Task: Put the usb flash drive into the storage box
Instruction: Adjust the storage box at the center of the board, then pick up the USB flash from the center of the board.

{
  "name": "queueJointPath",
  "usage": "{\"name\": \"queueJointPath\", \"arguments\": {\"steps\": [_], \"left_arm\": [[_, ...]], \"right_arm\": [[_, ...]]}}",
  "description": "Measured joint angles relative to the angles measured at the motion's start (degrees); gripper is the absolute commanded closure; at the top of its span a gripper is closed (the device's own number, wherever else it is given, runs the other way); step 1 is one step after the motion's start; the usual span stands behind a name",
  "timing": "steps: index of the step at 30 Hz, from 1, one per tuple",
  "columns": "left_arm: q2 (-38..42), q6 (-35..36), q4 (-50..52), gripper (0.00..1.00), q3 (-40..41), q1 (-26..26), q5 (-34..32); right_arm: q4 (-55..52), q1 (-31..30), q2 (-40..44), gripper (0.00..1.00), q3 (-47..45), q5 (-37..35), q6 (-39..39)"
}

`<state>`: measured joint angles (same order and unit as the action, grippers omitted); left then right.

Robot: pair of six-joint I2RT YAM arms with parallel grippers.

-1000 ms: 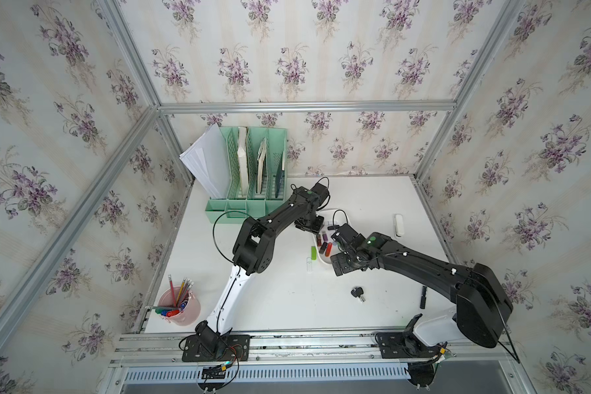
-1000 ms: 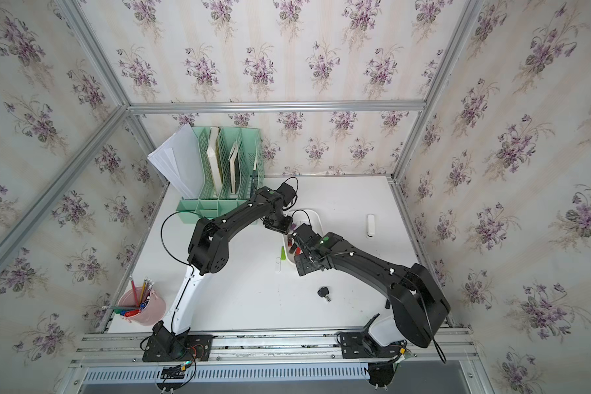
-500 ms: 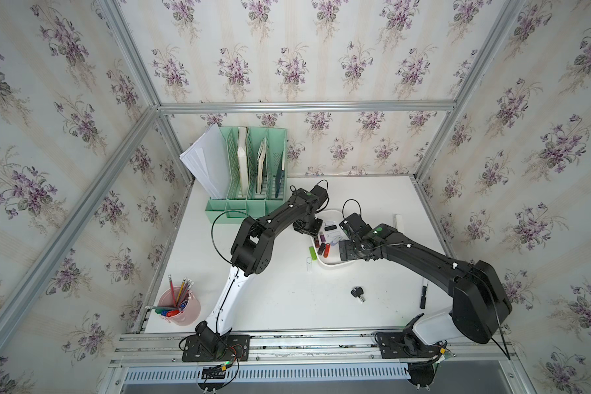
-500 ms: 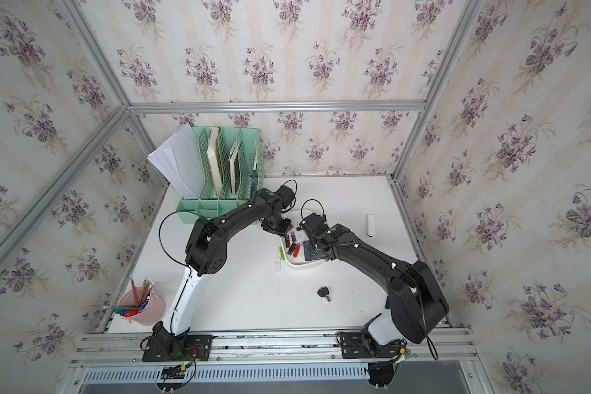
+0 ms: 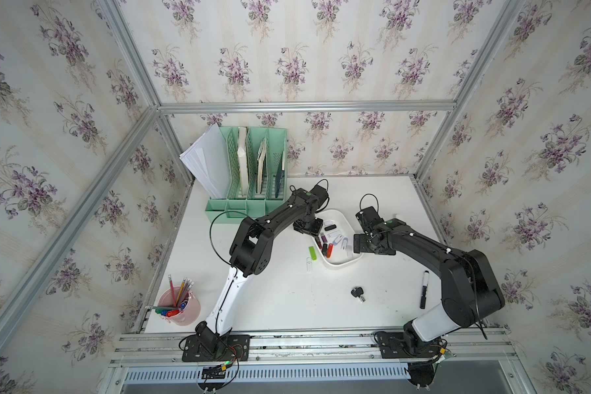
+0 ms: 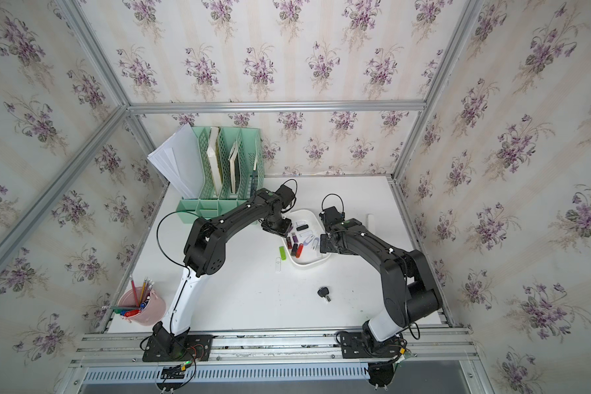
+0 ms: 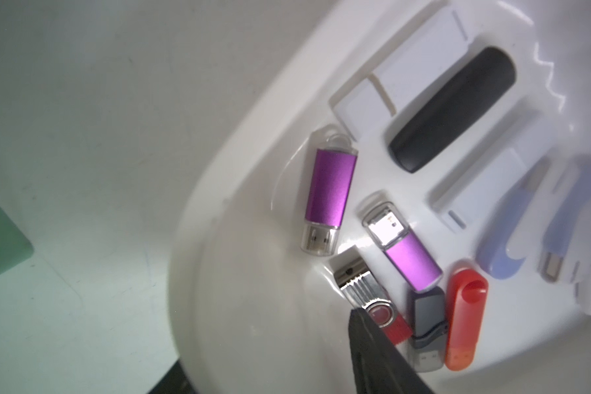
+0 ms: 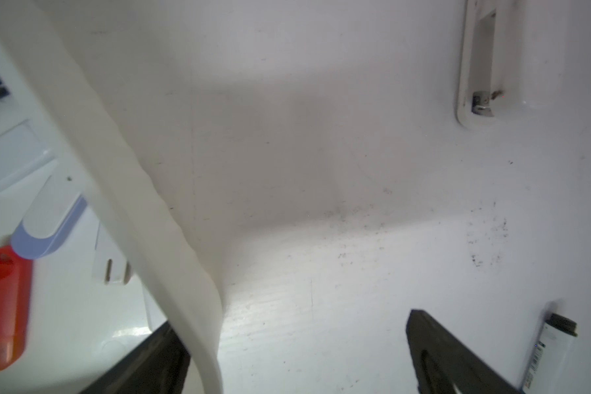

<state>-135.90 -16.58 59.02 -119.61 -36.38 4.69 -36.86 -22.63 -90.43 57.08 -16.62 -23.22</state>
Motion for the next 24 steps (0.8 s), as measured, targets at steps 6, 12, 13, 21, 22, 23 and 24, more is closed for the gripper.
{"name": "queueJointPath", "arguments": {"steps": [6,12,13,21,22,23,24], "left_arm": [[1.4,-0.4,-0.8,0.42,2.5,0.0,0.2],[2.6,-0.9,-0.9,0.42,4.4,-0.3,0.2],[3.0,-1.0,-0.9,0.41,4.6,-0.5,0.3],[3.7,-2.5,-1.8,0.38,4.9,-3.2,2.9],[3.8,-3.1,-1.8,0.37,4.9,-3.5,3.3],[4.0,-3.3,-1.9,0.37,4.8,-3.9,3.5],[4.2,-3.4,-2.0,0.36,4.7,-4.1,4.0]], "right_arm": [[1.0,3.8,-4.3,0.00,3.2,0.5,2.6],[1.6,7.6,-10.2,0.00,8.2,-0.2,5.6],[1.8,8.1,-11.3,0.00,9.4,-0.3,6.0],[3.5,11.3,-16.6,0.00,16.5,-0.5,10.0],[3.5,11.8,-16.6,0.00,17.1,-0.6,10.2],[3.5,12.0,-16.5,0.00,17.7,-0.7,10.6],[3.5,12.2,-16.1,0.00,18.2,-0.7,11.2]]}}
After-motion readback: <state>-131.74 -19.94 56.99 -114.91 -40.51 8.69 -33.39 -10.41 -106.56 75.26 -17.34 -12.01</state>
